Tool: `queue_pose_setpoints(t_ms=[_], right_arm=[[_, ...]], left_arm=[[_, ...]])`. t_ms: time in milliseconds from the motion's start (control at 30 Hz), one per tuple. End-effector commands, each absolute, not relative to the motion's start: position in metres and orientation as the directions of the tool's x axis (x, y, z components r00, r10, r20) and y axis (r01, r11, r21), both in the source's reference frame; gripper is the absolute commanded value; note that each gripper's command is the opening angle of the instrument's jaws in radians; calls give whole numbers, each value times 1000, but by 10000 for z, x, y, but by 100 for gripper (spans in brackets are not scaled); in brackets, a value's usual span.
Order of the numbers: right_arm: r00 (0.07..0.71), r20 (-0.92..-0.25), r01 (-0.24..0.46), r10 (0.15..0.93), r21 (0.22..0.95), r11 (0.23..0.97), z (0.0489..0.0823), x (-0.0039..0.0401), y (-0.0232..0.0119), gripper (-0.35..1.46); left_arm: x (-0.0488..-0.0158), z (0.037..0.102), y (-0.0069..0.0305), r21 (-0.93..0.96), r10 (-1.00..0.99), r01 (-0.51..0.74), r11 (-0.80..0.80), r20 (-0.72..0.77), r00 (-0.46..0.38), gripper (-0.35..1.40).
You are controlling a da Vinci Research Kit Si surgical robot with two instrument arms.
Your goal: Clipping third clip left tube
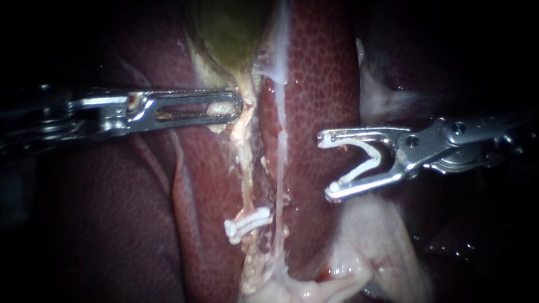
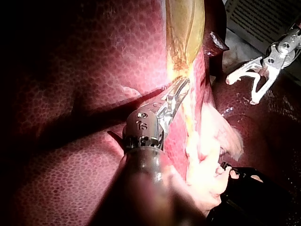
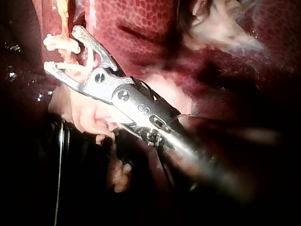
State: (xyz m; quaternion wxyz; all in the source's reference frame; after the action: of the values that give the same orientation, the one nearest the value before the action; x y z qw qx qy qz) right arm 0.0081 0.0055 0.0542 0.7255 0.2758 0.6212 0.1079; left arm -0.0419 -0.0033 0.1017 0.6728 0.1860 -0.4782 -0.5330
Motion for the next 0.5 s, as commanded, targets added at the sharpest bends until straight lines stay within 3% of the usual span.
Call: queue_pose_setpoints(t_ms=[33, 500], right_arm=[[205, -842, 186, 499, 534, 825, 542, 80, 56, 60], [205, -842, 185, 499, 534, 825, 543, 81, 55, 60]], left_arm=[[-419, 1016, -33, 760, -895, 539, 363, 446, -26, -35], [-387, 979, -21, 767, -902, 538, 350, 430, -27, -33]])
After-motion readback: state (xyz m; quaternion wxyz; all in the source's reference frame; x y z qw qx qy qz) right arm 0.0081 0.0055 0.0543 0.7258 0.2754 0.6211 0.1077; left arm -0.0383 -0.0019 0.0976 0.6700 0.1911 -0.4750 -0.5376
